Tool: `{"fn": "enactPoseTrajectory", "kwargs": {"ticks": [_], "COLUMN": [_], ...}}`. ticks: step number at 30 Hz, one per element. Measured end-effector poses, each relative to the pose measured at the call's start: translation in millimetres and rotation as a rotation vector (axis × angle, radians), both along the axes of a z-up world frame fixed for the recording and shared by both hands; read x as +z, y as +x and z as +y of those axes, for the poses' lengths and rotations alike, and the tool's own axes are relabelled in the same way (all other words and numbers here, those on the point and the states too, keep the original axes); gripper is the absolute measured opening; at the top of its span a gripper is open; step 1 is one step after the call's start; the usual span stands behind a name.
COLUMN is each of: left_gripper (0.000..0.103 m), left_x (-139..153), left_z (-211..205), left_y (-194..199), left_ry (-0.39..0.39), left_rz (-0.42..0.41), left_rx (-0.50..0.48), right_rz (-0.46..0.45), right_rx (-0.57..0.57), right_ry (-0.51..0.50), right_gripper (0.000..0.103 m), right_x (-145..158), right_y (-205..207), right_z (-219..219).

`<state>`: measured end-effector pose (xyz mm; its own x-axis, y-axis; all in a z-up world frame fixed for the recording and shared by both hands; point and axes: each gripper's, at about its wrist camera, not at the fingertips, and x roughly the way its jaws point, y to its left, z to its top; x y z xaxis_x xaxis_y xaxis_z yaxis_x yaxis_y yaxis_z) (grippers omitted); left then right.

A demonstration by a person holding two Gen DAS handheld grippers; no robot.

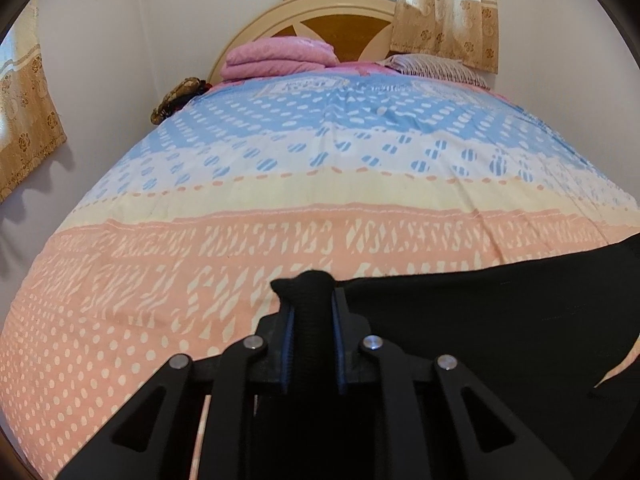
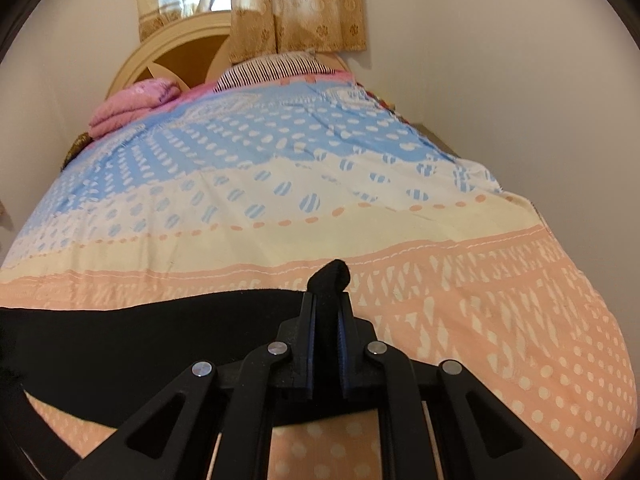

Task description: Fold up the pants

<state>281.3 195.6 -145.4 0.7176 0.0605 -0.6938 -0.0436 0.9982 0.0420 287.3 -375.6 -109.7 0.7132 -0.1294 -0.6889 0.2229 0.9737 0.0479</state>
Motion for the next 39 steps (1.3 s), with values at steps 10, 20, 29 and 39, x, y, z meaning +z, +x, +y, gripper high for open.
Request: {"fn": "enactPoseTrajectory", "kwargs": {"ticks": [10,20,29,39], "left_gripper": [0.015,0.015,0.015,0.014], "left_x": [19,29,31,7], "left_z": [13,26,40,52], "left_y": [-33,-63,-101,-148], "left_ry": [-0.093,-0.158,-0.214,-0.257], "left_rz": [-0.084,-0.15,-0.204,-0.243], "left_rx": [-0.029,-0.056,-0.077,-0.105], "right_rz": [-0.184,-0.28,-0.297,-0.223], "right_rx": [0.05,0.067,0.06,0.019], "right_ry": [0.012,0.035,0.067,0.11], "right_gripper": [0.009,0.009,0.009,0.009], "right_x": [34,41,29,-10], "right_y": [-71,-137,-192,-233], "right_z": [4,5,2,-7]}}
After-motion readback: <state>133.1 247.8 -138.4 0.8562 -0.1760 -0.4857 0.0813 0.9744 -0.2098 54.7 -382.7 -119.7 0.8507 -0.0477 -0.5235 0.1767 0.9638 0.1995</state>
